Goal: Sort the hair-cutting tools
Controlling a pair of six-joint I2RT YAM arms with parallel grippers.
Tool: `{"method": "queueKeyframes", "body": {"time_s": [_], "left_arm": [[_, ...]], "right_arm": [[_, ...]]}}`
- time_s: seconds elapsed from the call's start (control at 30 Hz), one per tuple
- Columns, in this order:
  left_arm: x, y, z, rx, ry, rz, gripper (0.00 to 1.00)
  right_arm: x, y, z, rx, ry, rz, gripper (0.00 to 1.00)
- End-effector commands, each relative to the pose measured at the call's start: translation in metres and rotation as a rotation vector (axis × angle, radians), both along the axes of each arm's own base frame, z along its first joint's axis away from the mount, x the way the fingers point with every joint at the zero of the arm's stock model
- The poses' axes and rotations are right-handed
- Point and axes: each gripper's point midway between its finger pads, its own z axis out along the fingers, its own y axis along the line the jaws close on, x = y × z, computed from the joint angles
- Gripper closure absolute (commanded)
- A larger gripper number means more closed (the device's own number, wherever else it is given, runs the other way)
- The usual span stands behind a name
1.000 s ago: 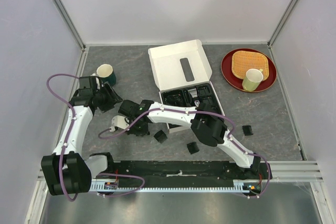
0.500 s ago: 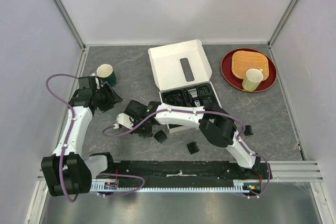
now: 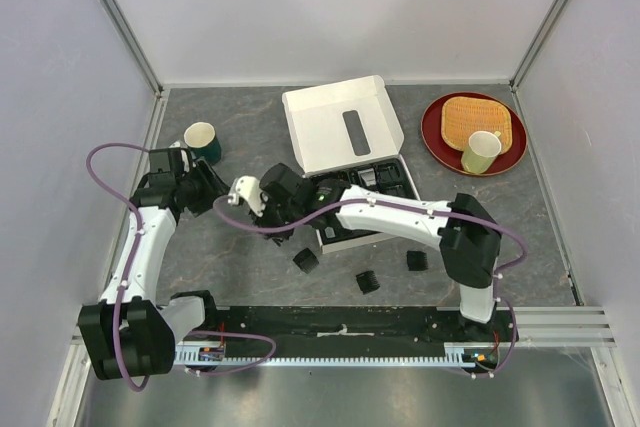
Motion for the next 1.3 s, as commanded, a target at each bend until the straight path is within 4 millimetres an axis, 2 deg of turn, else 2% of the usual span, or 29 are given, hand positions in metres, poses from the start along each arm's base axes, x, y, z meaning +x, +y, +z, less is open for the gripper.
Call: {"method": "queueKeyframes", "body": {"time_s": [0.0,0.03,0.1,0.13,0.17,0.2,0.27,0.3,0.43,0.67,0.97,1.27], "left_arm": [[0.003,0.002,0.007,0.014,-0.042,-0.012,0.39],[0.003,0.002,0.007,0.014,-0.043,-0.014,0.39],[0.003,0.002,0.007,0.013,-0.043,-0.015,0.39],[0.003,0.002,0.007,0.012,-0.044,-0.014,0.39],[0.004,0.001,0.007,0.010,-0.046,-0.016,0.39],[0.004,0.001,0.007,0.009,-0.046,-0.017,0.39],[0.004,0.000,0.007,0.006,-0.048,-0.020,0.39],[0.004,-0.001,0.007,0.003,-0.047,-0.023,0.39],[0.004,0.000,0.007,0.004,-0.046,-0.025,0.39],[0.003,-0.001,0.005,0.002,-0.037,-0.027,0.39],[0.004,-0.001,0.003,0.000,-0.032,-0.030,0.39],[0.004,-0.001,0.001,-0.004,-0.021,-0.030,0.39]], "right_arm": [[0.041,-0.010,0.035,0.147,-0.015,-0.226,1.00],[0.052,-0.018,0.049,0.186,-0.019,-0.291,1.00],[0.066,-0.035,0.046,0.188,-0.028,-0.382,1.00],[0.081,-0.047,0.058,0.220,-0.040,-0.464,1.00],[0.088,-0.058,0.054,0.216,-0.037,-0.517,1.00],[0.105,-0.075,0.059,0.221,-0.074,-0.610,1.00],[0.121,-0.096,0.055,0.215,-0.081,-0.739,1.00],[0.136,-0.115,0.056,0.208,-0.117,-0.831,1.00],[0.160,-0.148,0.044,0.181,-0.148,-0.990,1.00],[0.190,-0.186,0.022,0.111,-0.204,-1.147,1.00],[0.200,-0.210,-0.003,0.059,-0.227,-1.205,1.00],[0.195,-0.209,-0.025,0.048,-0.187,-1.177,1.00]]}}
